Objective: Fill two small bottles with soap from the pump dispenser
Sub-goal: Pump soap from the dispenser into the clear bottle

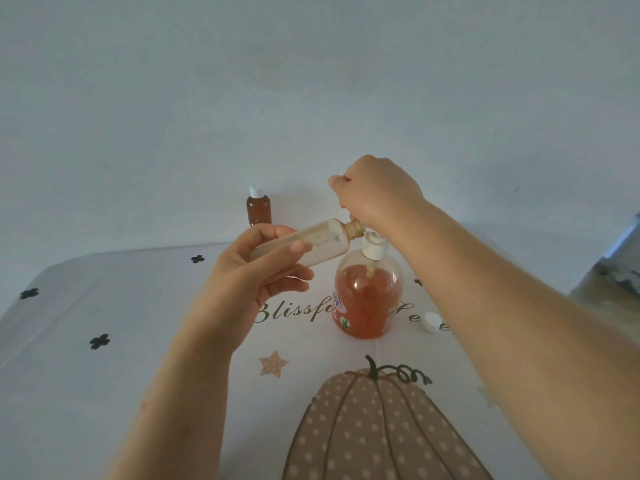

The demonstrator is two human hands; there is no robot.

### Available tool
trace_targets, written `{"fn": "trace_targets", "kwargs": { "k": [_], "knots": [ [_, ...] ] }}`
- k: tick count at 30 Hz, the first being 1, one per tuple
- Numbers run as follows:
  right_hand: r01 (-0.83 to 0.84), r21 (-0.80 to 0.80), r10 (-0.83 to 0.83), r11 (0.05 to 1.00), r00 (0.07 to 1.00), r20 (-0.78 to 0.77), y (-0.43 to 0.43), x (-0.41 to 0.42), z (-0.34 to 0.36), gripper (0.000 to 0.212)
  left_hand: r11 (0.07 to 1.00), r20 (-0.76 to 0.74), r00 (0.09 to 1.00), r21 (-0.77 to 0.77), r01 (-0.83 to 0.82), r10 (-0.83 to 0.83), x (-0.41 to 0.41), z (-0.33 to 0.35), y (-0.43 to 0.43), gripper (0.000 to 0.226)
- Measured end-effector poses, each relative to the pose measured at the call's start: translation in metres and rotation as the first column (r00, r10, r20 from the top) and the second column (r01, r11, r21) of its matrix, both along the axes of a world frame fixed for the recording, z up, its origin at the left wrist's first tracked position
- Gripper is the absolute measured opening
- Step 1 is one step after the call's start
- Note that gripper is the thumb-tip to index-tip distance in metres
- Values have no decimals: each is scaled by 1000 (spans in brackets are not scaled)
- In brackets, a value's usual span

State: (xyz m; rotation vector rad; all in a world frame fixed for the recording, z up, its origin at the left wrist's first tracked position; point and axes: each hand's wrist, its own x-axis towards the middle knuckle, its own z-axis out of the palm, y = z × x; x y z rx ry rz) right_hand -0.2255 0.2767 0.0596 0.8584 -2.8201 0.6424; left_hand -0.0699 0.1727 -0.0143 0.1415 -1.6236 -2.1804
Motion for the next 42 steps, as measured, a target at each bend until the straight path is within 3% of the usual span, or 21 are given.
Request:
{"fn": "trace_targets", "kwargs": {
  "k": [6,11,18,23,30,42],
  "knots": [
    [13,151,4,989,994,-112,-1,4,11,42,1000,-22,1000,12,10,-9,1,3,2,31],
    [-11,102,19,995,996,-83,-1,4,8,41,999,-7,1000,35,26,-26,0,1,2,37],
    [-19,67,24,998,997,-72,-2,-2,2,40,998,68,997,-61,24,-20,-2,-3,-1,45],
    [-20,58,20,998,1000,-3,-4,-5,-9,31,997,107,994,-71,29,-21,-4,-8,-4,32],
    [-30,4,30,1000,997,66,-2,-4,-9,33,998,77,997,-69,16,-11,-5,-8,-4,49],
    [-19,-16,19,1000,1000,3,3,3,10,37,999,9,1000,-49,8,-8,1,2,4,40]
  ]
}}
